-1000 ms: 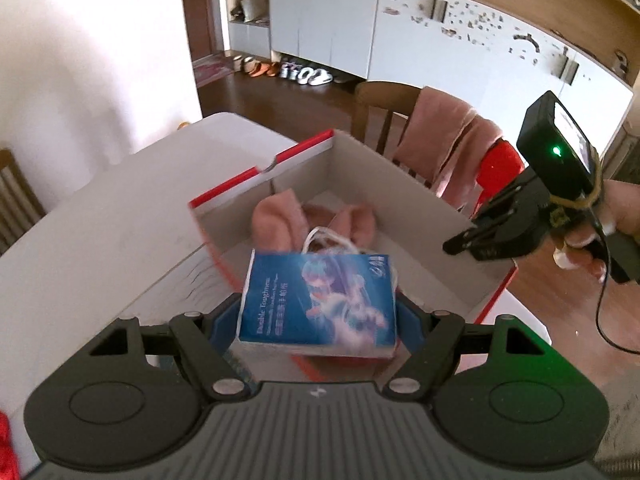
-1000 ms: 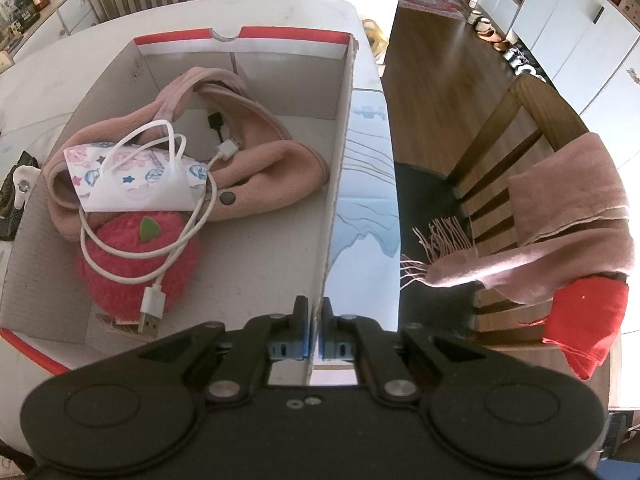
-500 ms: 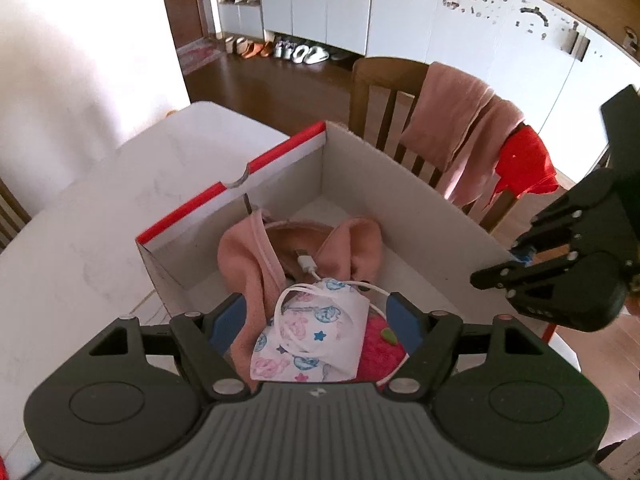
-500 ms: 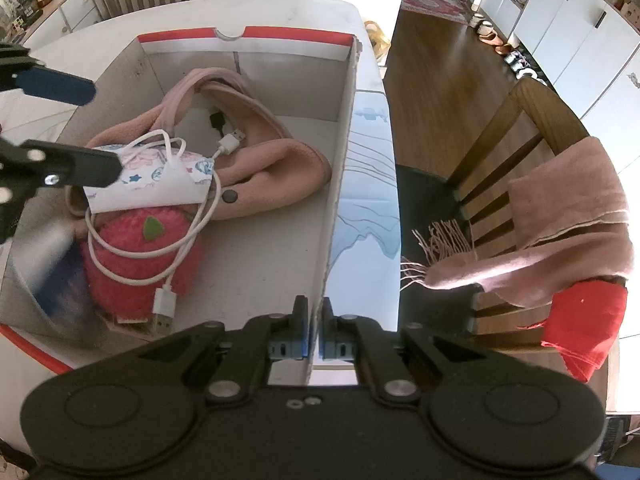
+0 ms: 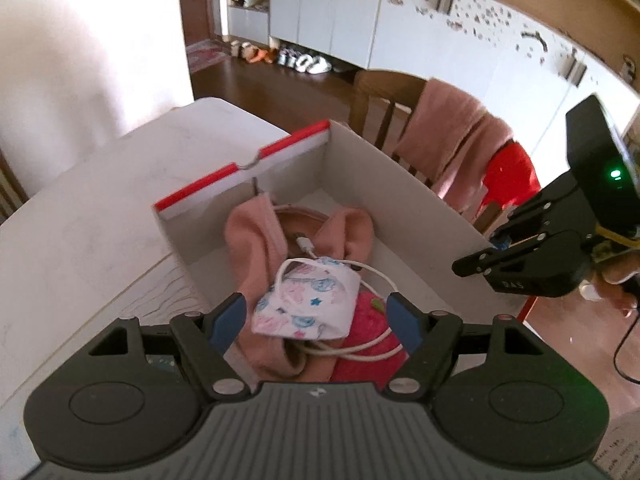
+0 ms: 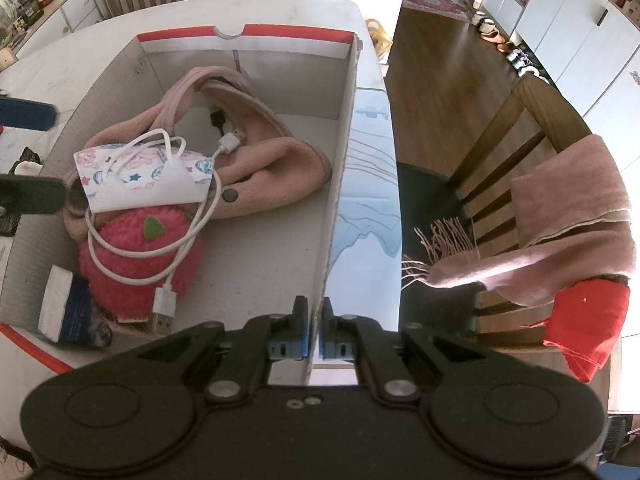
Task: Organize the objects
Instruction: 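Move the left gripper back to the brown bead bracelet on the glove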
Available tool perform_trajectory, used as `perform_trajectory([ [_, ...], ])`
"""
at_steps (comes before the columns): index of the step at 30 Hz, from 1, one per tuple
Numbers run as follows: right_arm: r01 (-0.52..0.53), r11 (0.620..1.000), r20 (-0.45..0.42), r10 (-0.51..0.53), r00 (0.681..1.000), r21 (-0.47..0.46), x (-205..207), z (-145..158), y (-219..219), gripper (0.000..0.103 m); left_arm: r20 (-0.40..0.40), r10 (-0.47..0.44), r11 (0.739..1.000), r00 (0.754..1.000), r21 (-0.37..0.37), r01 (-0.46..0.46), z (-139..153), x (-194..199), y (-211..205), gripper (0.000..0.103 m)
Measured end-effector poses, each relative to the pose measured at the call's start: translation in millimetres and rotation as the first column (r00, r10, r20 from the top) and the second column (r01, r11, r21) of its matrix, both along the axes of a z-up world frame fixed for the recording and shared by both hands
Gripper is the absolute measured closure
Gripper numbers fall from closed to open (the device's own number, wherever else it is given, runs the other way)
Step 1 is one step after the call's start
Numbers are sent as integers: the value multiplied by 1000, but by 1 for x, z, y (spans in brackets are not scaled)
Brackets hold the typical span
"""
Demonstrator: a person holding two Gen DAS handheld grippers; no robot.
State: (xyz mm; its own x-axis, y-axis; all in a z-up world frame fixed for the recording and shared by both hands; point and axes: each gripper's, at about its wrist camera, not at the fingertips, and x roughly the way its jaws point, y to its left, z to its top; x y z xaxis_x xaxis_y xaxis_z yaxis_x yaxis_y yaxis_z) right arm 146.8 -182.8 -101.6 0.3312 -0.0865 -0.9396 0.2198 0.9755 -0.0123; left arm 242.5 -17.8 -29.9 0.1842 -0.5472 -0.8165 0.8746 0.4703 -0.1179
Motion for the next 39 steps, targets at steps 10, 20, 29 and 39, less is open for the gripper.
perform_trajectory([
  [10,2,1000,-7,-2,1000,1,1,0,0,100,20,158,986,987,-49,-157,18,11,74,26],
  [20,6,1000,-17,-6,1000,-3,2,0,1,100,4,354,935,935,-31,-354,-1,31,158,22],
  [29,13,1000,-28,-13,1000,-9,3,-1,1,99,-9,459,887,888,65,-458,-51,48,208,18],
  [39,15,1000,-38,-16,999,-21,3,-2,4,99,31,532,839,846,117,-532,-94,66,227,18],
])
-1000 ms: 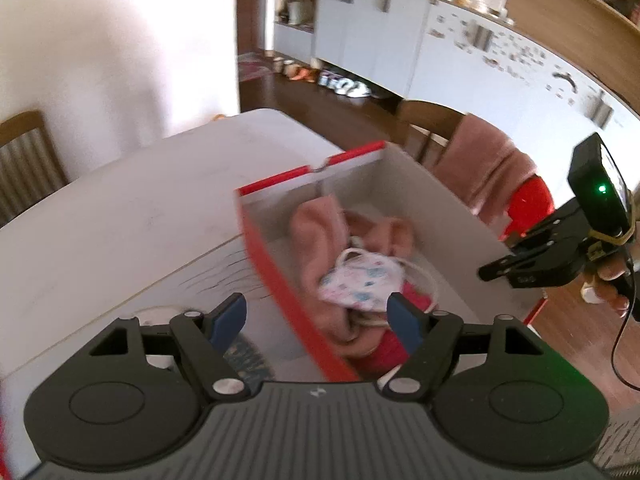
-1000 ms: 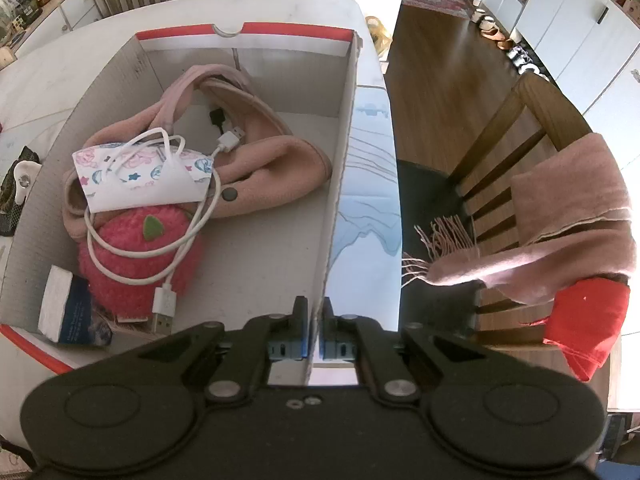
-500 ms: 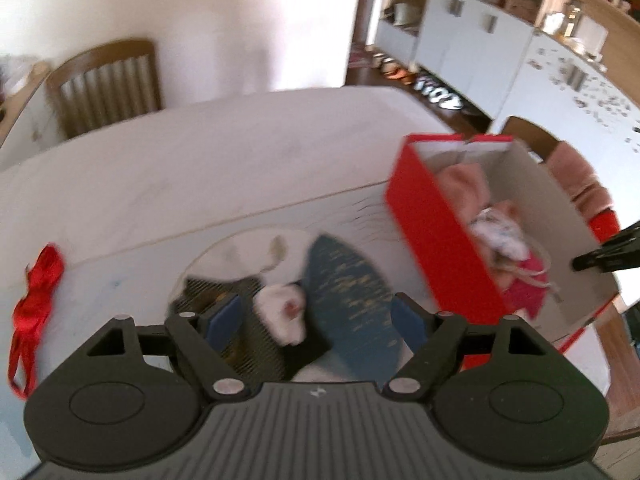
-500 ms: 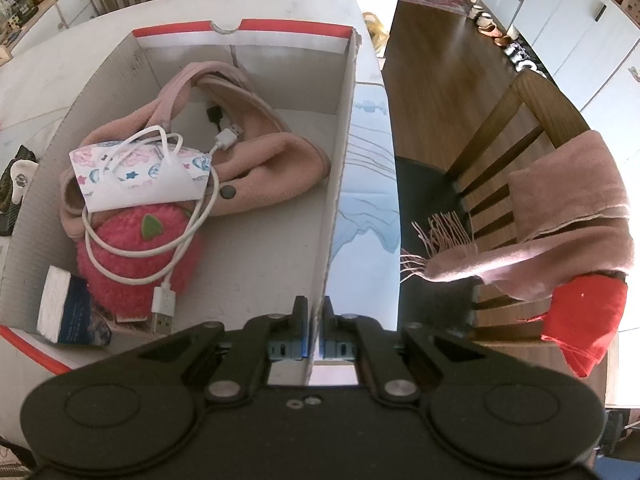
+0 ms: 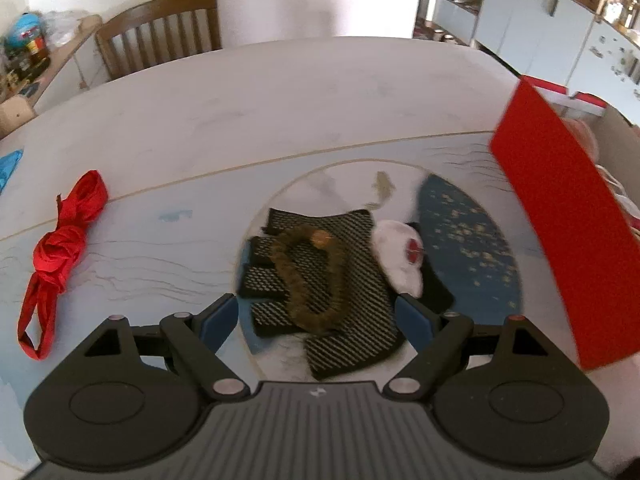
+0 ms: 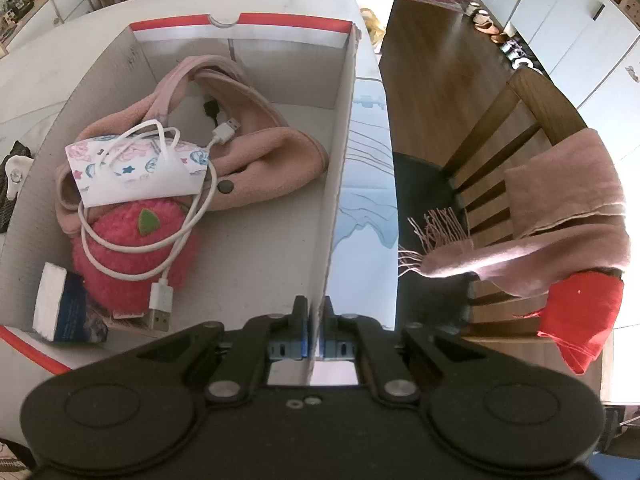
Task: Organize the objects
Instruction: 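Move the left gripper back to the brown bead bracelet on the glove, then close the left gripper on the brown bead bracelet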
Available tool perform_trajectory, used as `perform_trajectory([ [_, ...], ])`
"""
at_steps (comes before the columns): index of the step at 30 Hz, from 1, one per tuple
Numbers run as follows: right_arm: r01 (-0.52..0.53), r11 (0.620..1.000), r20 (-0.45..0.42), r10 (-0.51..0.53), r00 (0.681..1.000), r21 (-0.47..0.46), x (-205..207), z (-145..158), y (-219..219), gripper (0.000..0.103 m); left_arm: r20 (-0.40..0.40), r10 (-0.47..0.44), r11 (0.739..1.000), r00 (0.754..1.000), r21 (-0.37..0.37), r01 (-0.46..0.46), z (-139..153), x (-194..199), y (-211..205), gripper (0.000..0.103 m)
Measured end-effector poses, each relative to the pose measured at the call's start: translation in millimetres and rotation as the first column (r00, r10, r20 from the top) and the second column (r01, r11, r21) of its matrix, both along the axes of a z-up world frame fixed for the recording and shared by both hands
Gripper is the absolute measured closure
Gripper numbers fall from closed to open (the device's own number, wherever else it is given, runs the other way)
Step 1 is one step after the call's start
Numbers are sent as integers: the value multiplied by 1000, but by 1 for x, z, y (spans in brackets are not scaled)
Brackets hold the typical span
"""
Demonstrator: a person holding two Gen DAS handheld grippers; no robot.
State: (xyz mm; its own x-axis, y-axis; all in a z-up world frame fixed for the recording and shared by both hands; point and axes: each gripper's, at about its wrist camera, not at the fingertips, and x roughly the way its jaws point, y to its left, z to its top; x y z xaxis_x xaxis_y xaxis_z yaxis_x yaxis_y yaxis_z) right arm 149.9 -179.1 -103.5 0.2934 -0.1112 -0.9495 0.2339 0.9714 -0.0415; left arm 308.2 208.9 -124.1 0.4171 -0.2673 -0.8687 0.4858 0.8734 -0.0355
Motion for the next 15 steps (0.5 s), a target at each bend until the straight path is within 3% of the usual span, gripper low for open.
perform_trajectory([
  [6,3,1000,-1,-3,1000,-4,0,0,1,99,0,63,998,998,7,-63,-10,20,1,20],
  [7,3,1000,-1,-3,1000,-4,0,0,1,99,0,62,998,998,10,-62,-11,22,-1,24],
  [9,4,1000,-1,-4,1000,-5,0,0,1,99,-8,60,998,998,23,-59,-14,25,-4,43],
  [13,6,1000,0,-6,1000,-3,0,0,1,99,-27,55,998,998,32,-54,-20,29,-10,53],
  [15,6,1000,0,-6,1000,-4,0,0,0,99,-51,62,998,997,22,-61,-23,32,-12,65],
])
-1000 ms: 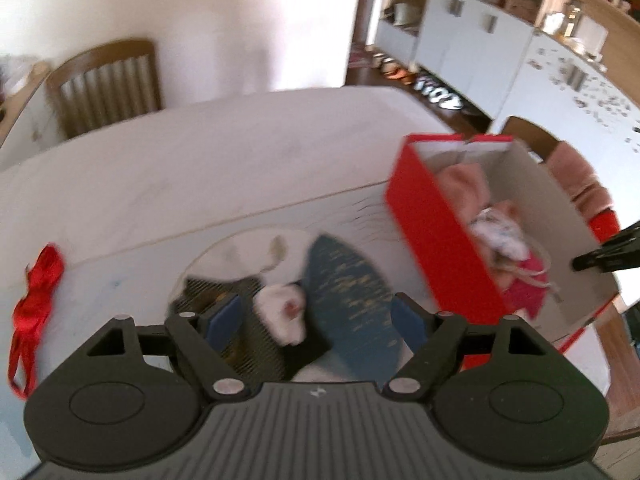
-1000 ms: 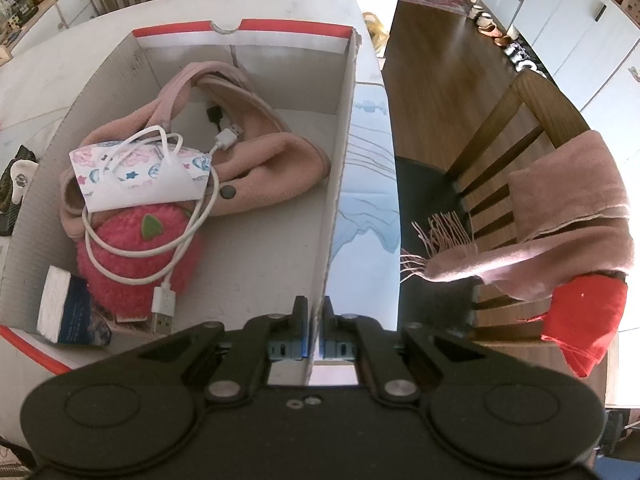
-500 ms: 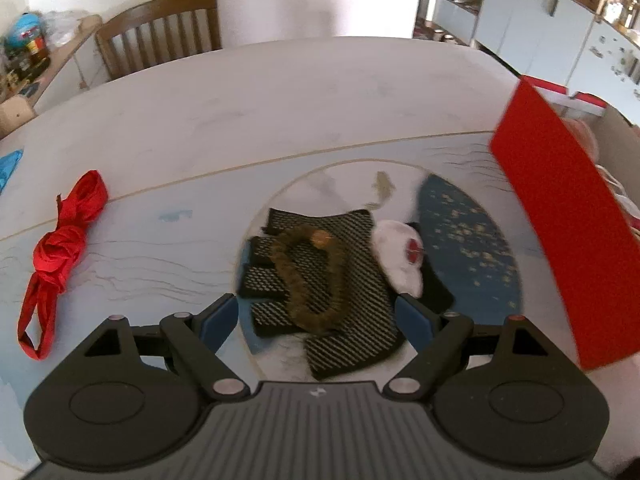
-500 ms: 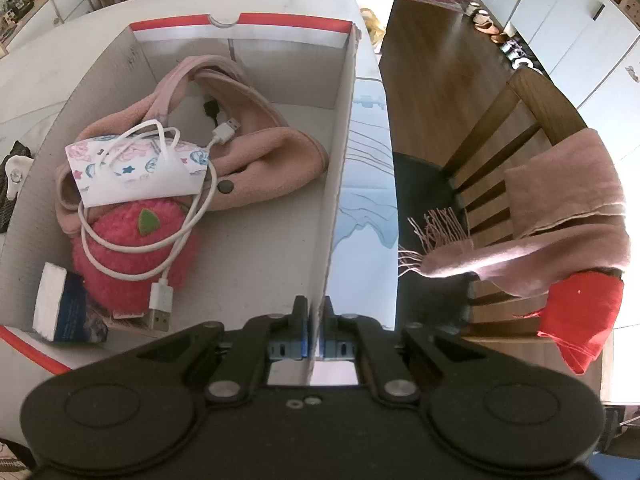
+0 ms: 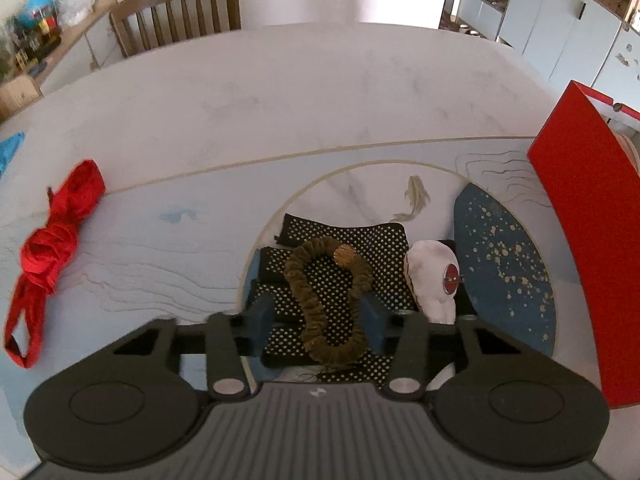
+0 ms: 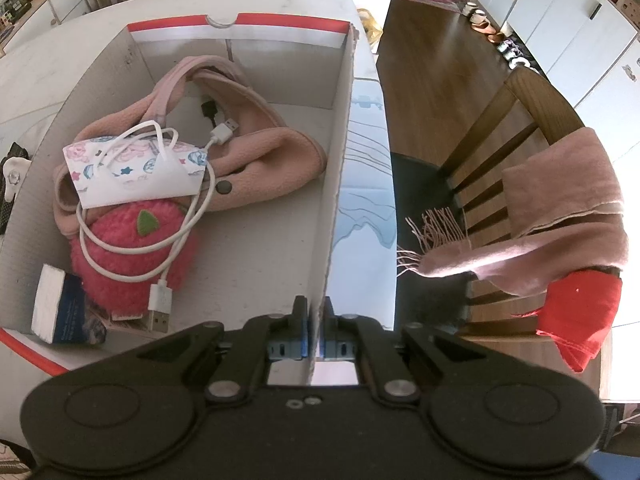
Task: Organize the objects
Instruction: 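Close the left gripper on the brown bead bracelet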
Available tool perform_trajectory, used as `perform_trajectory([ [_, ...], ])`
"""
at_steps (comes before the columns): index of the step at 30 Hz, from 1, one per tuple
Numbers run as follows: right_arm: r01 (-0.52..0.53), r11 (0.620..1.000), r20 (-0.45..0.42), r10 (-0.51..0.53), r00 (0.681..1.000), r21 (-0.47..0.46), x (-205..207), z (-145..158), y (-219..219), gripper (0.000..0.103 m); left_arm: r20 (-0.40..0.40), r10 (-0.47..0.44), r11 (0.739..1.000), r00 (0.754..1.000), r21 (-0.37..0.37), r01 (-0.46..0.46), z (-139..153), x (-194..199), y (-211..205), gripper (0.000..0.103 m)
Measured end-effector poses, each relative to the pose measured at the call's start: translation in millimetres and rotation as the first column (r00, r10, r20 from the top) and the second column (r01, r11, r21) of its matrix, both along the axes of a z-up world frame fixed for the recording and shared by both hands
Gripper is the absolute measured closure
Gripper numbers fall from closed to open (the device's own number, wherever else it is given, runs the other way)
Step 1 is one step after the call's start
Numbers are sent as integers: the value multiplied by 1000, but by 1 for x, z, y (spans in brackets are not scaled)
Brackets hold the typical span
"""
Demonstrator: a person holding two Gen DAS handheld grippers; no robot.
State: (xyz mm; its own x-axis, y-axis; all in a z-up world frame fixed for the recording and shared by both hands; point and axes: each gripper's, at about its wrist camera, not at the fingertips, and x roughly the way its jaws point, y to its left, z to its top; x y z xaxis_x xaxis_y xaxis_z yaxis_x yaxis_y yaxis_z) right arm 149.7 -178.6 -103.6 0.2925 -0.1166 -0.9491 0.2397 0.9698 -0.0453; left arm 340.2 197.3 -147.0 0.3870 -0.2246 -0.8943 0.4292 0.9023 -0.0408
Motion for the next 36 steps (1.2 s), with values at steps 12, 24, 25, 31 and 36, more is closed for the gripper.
perform_trajectory([
  [12,-3,1000,0,3,1000,-2,-1,0,0,99,-61,48,998,997,33,-47,-14,19,-3,77],
  [24,-3,1000,1,3,1000,-2,-1,0,-1,99,-35,-15,1000,999,5,15,12,6,-9,97],
  [25,-3,1000,0,3,1000,-2,-1,0,-1,99,-31,-18,1000,999,-2,18,16,3,-8,97],
  [31,-4,1000,1,4,1000,-2,-1,0,-1,99,2,-58,996,998,-67,58,54,-13,-2,97],
  [36,-6,1000,1,6,1000,-4,-1,-1,0,99,29,-110,986,993,-124,113,85,-27,-8,97],
])
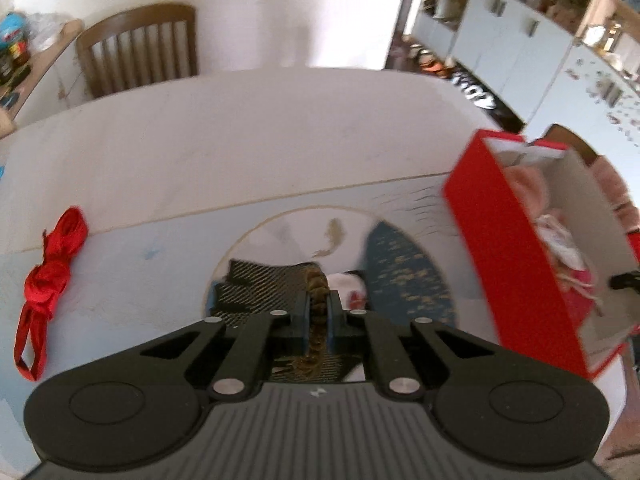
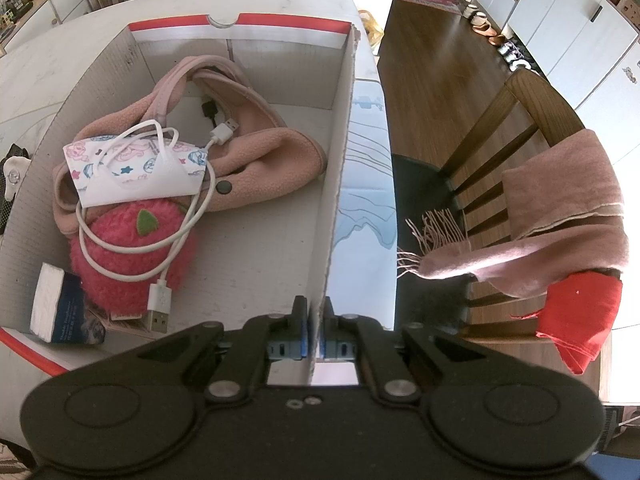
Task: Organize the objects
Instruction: 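Close the left gripper on the brown bead bracelet, then lift and carry the bead bracelet over the box with the left gripper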
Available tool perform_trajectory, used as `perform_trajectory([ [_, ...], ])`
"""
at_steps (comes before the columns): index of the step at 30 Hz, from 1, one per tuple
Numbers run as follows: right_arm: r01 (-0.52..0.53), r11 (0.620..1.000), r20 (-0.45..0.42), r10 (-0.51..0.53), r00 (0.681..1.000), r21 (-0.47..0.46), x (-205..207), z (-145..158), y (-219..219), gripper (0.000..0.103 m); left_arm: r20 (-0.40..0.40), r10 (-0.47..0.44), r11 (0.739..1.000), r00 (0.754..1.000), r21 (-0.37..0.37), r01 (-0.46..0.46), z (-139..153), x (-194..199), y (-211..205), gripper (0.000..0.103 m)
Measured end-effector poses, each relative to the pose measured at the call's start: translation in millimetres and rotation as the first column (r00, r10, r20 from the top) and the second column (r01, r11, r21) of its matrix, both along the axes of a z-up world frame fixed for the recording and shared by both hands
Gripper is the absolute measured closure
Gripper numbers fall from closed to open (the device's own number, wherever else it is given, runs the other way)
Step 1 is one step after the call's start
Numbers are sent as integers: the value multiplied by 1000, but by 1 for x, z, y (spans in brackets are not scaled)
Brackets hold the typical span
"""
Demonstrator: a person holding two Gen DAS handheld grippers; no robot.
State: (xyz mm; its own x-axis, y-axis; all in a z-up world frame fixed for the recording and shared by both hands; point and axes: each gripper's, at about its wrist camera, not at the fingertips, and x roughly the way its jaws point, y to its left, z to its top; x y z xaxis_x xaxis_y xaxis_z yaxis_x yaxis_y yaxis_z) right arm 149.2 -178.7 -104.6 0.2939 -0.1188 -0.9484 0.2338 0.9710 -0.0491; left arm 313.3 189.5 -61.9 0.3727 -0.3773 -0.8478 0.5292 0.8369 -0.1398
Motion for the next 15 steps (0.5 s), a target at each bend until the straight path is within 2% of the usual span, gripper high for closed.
perform_trajectory([
  [8,-4,1000,0,4,1000,-5,1,0,1,99,48,-145,987,988,-68,148,41,-25,-37,97],
  [15,-8,1000,1,8,1000,-9,1,0,2,99,86,-326,937,942,-104,334,66,-58,-92,97],
])
